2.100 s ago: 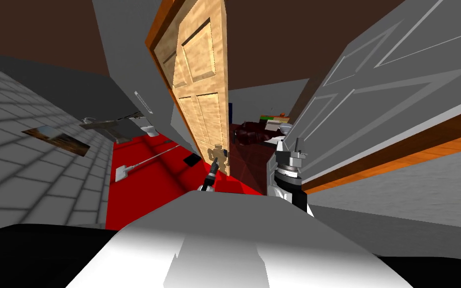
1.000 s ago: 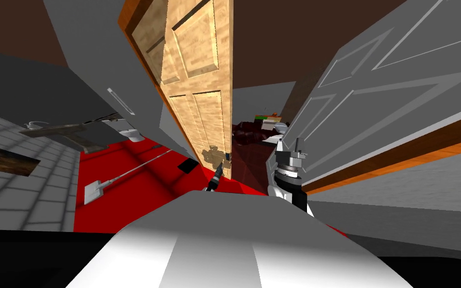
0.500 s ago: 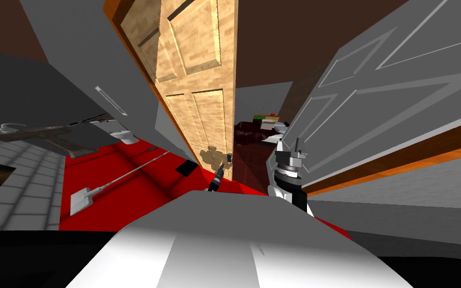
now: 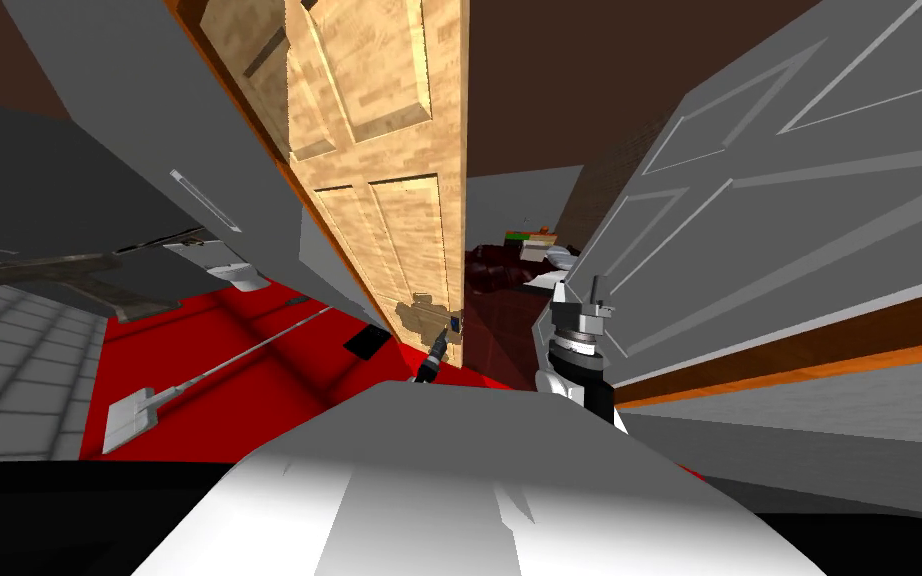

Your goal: Push the door open

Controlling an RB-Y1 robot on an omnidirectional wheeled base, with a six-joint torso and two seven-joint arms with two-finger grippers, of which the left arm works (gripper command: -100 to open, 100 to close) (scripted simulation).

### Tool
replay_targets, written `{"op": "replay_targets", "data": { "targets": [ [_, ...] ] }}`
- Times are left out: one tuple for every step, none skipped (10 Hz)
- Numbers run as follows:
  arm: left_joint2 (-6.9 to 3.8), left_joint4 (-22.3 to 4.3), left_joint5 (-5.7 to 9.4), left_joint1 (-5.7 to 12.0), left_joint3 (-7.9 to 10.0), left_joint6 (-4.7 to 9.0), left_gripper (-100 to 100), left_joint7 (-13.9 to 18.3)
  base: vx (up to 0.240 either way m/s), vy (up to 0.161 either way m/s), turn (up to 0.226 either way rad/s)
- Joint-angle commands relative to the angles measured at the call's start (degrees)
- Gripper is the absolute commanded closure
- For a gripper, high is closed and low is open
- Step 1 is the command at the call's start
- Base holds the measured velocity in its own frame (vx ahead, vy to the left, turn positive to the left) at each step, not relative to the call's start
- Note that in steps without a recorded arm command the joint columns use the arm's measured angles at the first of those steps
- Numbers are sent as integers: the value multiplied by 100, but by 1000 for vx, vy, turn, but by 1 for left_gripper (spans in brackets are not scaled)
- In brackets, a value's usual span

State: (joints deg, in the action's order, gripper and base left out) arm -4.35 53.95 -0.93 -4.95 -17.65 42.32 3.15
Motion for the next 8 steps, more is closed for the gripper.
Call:
{"op": "replay_targets", "data": {
  "targets": [
    [11,-51,8,13,23,34,-100,-12,181,-74,-30],
    [22,-78,13,19,37,52,-100,-18,170,-72,-27],
    [36,-104,18,25,50,69,-100,-23,193,-53,-19],
    [51,-126,22,30,61,84,-100,-28,195,-59,-28],
    [72,-150,26,35,72,99,-100,-33,190,-58,-25],
    [59,-130,23,29,64,86,-100,-29,75,-22,12],
    [59,-130,23,29,64,86,100,-29,-17,2,-6],
    [59,-130,23,29,64,86,100,-29,-28,8,-14]
  ]
}}
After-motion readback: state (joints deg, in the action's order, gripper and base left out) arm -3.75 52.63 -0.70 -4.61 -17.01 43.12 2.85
